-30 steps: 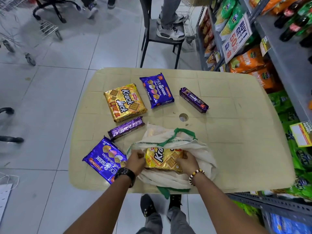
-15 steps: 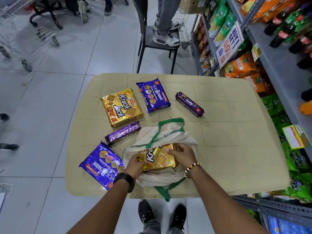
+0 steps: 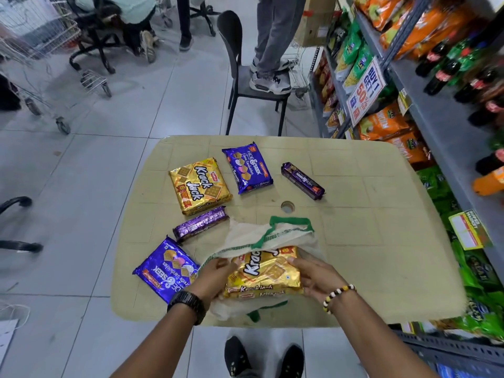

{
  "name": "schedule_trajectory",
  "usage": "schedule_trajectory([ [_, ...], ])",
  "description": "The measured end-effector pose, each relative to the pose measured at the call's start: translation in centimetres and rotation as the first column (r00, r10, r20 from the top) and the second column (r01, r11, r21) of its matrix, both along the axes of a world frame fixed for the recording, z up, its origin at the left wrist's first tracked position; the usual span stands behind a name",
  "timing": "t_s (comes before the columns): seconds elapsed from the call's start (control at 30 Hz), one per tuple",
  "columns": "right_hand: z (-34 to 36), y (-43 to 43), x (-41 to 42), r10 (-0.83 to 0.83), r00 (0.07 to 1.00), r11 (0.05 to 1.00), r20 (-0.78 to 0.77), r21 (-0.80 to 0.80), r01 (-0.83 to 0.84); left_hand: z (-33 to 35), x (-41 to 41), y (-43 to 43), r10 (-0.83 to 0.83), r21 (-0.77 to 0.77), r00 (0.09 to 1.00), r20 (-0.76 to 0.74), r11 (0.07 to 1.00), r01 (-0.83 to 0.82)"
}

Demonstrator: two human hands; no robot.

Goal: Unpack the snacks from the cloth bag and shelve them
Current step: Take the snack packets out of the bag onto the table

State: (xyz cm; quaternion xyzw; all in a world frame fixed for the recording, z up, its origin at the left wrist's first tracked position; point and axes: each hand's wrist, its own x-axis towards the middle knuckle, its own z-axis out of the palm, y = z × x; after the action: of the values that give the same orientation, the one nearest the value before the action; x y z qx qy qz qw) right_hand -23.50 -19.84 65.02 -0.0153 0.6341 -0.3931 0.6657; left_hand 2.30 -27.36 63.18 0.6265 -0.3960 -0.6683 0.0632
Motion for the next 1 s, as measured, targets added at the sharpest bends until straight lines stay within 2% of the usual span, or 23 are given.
schedule_trajectory([
  [0.07,0.4,0.9,-0.3,-0.060,0.996,0.998,0.060,0.039,0.057,1.5,-0.3,0.0,-0.050,-0.028,0.999,-0.006,0.998,0.050],
  [0.13,0.3,1.8,-1.0,-0.096,0.992,0.995,0.077,0.019,0.095,1.9,-0.1,-0.3,-0.118,-0.074,0.992,0.048,0.990,0.122],
  [0.23,1.7,3.0,-2.0,-0.104,0.993,0.994,0.061,0.024,0.103,1.6,0.1,-0.8,-0.094,-0.047,0.989,0.116,0.994,0.100],
  [0.33,4.6,4.0,-1.6,-0.080,0.990,0.996,0.112,0.041,0.076,3.7,-0.9,0.6,0.034,0.095,0.999,-0.013,0.995,-0.032],
  [0.5,8.5,6.8,-0.6,-0.027,0.994,1.000,0.108,0.004,0.027,9.6,-2.2,3.7,0.095,0.239,0.966,-0.241,0.970,-0.036],
  [0.63,10.6,8.5,-0.2,-0.050,0.990,0.999,0.133,0.001,0.051,13.2,-1.7,4.1,0.116,0.241,0.955,-0.272,0.969,-0.048],
  [0.87,12.3,8.8,0.6,-0.039,0.954,0.999,0.298,0.013,0.037,17.9,-1.3,3.2,0.082,0.242,0.978,-0.192,0.970,-0.034],
  [1.0,13.5,7.1,-0.3,0.091,0.956,0.995,0.281,-0.066,-0.075,19.3,-1.4,3.2,0.067,0.158,0.978,-0.197,0.987,-0.036],
])
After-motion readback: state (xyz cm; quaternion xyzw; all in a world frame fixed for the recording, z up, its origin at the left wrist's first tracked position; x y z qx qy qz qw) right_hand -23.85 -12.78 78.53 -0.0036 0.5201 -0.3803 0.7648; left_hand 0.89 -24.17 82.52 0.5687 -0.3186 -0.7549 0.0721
